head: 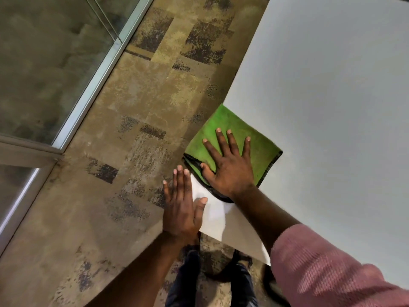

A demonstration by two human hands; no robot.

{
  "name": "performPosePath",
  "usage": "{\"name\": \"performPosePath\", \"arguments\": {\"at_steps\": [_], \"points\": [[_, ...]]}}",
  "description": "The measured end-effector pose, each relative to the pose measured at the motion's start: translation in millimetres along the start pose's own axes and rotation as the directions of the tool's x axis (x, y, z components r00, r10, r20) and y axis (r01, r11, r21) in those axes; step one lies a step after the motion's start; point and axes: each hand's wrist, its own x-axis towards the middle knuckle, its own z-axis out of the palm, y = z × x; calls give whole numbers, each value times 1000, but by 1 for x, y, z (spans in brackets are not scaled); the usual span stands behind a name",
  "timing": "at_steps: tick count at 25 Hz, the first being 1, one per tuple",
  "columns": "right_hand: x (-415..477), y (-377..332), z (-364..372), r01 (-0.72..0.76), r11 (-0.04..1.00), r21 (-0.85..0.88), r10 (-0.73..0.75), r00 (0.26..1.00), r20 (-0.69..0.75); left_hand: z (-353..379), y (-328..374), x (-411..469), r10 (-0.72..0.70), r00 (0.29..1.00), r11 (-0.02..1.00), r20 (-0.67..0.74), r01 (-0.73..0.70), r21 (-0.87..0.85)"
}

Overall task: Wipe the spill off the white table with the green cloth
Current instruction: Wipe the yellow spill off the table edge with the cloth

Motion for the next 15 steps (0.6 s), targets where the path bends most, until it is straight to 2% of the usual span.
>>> {"name": "performPosePath", "arguments": {"at_steps": [3, 7, 9, 12, 15], "points": [[-56, -6, 3, 22, 1000, 9, -23, 999, 39, -11, 17, 2, 33, 997, 998, -76, -36, -47], [-96, -4, -7, 66, 992, 103, -78, 991, 110, -14, 58, 14, 142, 989, 988, -40, -145, -62], [-106, 23, -21, -2, 989, 149, -3, 1000, 29, -9, 78, 27, 134, 991, 989, -10, -134, -54], [-126, 99, -38, -218, 970, 106, 230, 965, -122, 8, 101, 49, 94, 987, 991, 134, -105, 83], [-142, 156, -39, -297, 954, 31, 299, 952, -72, 27, 112, 65, 55, 969, 966, 239, -112, 232]]}}
